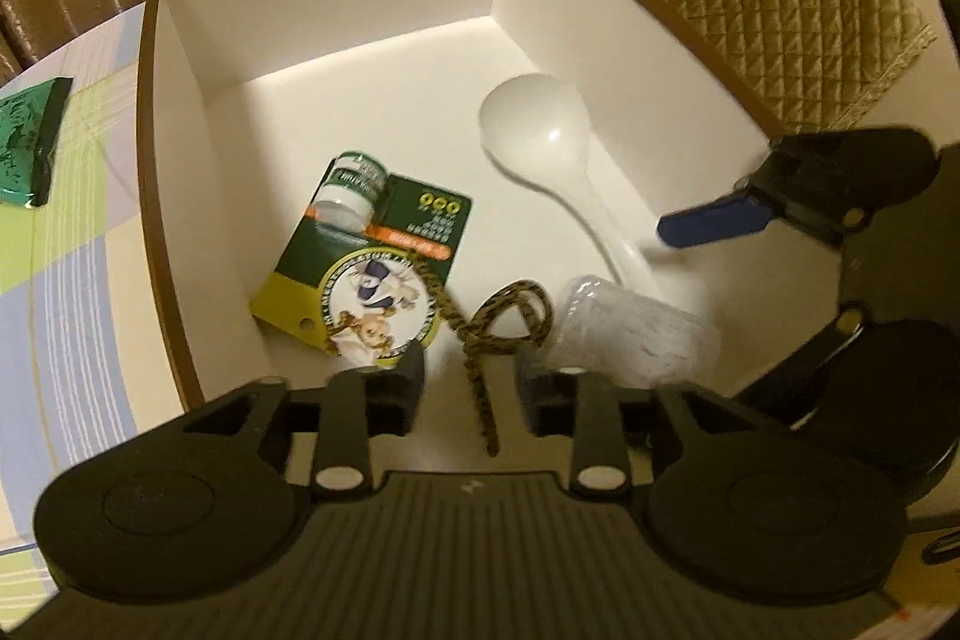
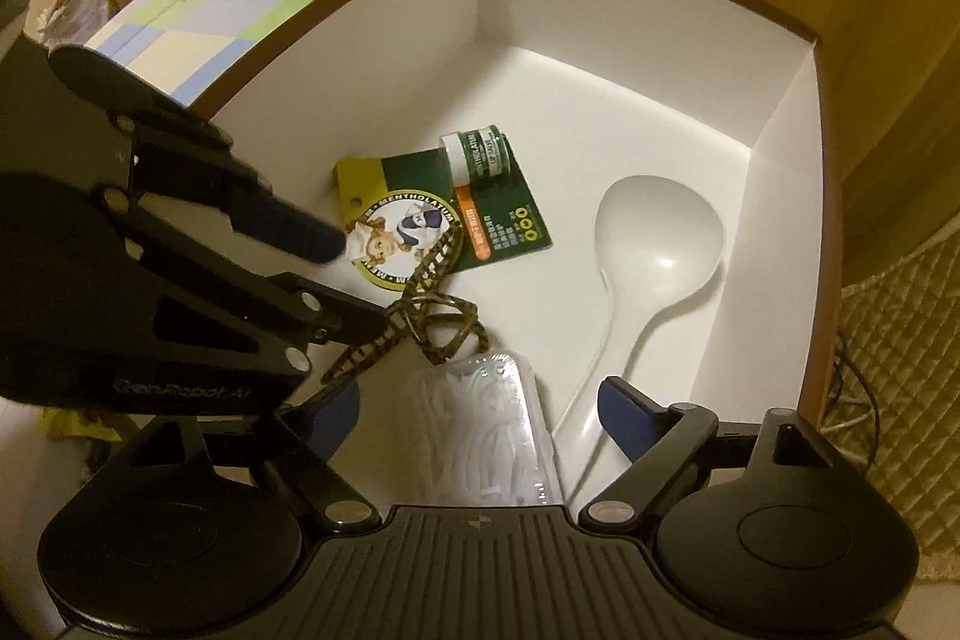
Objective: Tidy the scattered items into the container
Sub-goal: 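Open both grippers to drop the hair clip and floss box into the box, then withdraw both tools from the box toward the remaining items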
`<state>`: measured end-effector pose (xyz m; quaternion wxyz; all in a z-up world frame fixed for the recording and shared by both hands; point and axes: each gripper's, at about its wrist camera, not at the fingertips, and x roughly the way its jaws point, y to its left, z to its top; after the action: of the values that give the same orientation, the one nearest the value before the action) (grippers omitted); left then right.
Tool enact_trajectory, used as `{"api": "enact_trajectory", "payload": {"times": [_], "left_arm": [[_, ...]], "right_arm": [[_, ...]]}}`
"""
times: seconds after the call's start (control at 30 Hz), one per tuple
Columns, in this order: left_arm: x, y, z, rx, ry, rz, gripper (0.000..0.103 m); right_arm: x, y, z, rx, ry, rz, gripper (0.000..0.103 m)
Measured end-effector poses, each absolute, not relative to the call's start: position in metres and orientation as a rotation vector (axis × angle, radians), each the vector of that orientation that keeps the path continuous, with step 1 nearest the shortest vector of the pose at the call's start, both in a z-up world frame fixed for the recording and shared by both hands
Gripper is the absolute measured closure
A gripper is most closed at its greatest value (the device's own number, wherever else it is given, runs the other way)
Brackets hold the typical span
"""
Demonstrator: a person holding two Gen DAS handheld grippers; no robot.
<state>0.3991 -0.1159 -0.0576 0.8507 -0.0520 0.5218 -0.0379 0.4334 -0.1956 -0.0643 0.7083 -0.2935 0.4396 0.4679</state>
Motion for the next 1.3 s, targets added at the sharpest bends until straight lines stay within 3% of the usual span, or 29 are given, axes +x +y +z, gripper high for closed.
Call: {"api": "enact_trajectory", "payload": {"times": [0.17,0.3,0.37,1.3], "left_arm": [[0.398,-0.117,-0.048,-0.109,1.066,-0.077,0.056],[0.395,-0.115,-0.039,-0.124,1.045,-0.092,0.041],[0.391,-0.116,-0.034,-0.095,1.020,-0.043,0.016],[0.291,-0.077,0.020,-0.174,0.923,-0.007,0.010]], "right_arm": [[0.430,-0.201,-0.057,-0.608,0.963,1.037,0.018],[0.421,-0.205,-0.048,-0.598,0.925,1.042,0.002],[0.416,-0.208,-0.043,-0.587,0.906,1.040,0.002],[0.341,-0.255,0.013,-0.316,0.808,0.835,0.002]]}}
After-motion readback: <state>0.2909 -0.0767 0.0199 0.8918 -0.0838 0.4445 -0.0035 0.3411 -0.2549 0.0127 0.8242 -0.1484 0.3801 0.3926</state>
